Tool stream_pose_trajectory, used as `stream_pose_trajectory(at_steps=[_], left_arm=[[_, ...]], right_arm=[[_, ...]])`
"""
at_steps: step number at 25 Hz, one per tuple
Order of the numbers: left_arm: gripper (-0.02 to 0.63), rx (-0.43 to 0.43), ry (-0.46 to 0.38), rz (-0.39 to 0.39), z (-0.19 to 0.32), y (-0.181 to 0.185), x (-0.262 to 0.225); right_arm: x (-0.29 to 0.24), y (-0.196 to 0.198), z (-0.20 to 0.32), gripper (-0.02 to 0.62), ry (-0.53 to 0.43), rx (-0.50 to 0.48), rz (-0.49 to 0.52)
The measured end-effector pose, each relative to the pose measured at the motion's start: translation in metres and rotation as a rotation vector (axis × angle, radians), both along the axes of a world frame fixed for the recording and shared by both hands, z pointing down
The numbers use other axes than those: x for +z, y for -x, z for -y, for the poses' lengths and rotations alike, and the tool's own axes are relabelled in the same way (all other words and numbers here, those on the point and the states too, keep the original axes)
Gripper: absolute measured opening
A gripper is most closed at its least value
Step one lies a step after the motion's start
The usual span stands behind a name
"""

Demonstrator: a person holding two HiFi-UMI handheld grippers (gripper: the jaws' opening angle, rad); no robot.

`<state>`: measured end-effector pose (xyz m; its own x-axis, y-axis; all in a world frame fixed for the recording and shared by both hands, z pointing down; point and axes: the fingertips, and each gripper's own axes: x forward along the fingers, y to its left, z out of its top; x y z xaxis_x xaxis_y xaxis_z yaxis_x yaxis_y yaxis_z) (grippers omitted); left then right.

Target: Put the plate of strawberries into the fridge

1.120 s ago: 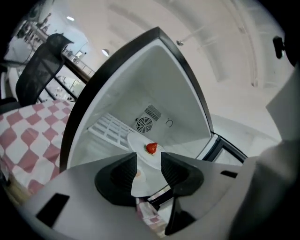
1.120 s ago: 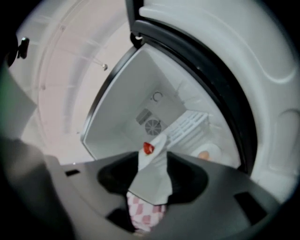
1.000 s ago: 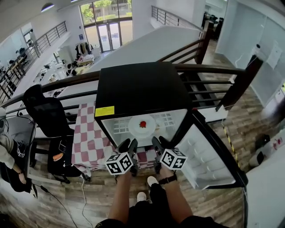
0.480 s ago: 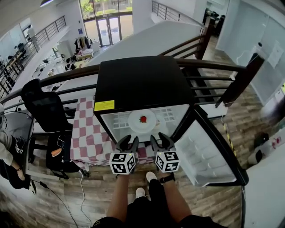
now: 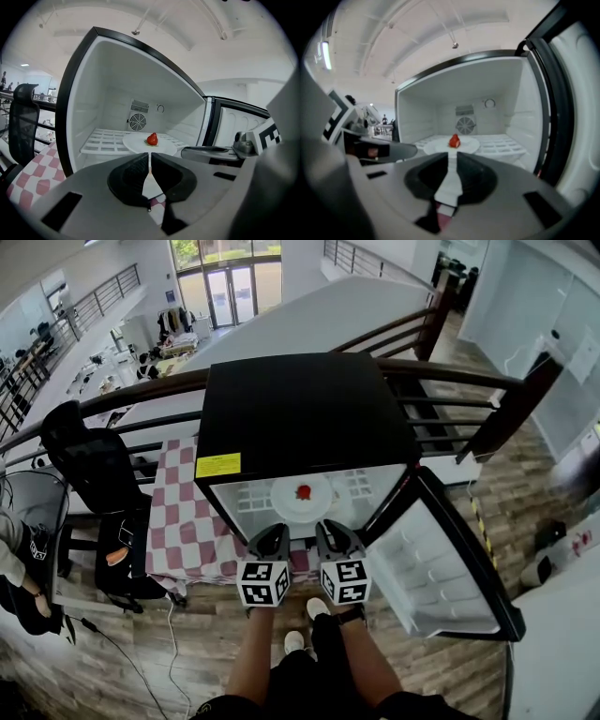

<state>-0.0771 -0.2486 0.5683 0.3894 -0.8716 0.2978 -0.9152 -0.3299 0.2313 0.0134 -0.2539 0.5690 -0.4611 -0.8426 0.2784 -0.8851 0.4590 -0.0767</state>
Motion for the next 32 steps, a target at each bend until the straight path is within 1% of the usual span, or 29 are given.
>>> stream_pose_trajectory(at_steps=[3, 8, 12, 25, 32], left_arm=[[0.034, 0.011, 0.006, 0.002, 0.004, -0.006, 0.004], [0.032, 0.014, 0.012, 0.018, 0.014, -0.008, 0.009], [0.032, 0.011, 0.013, 0.015, 0.024, -0.007, 0.008], [0.032, -0.030, 0.048, -0.014, 0.055, -0.001, 0.009], [0.032, -0.061, 0.100, 0.001, 0.068, 0.002, 0.009]], right_arm=[[0.002, 0.003, 0.004, 0.058, -0.005, -0.007, -0.024], [0.007, 0.007, 0.013, 0.048, 0.005, -0.009, -0.031], [0.004, 0.007, 0.022, 0.044, 0.002, -0.012, -0.033], [0.006, 0.015, 0.051, 0.044, 0.020, -0.041, -0.035], [0.005, 0.019, 0.065, 0.044, 0.025, -0.053, -0.045]])
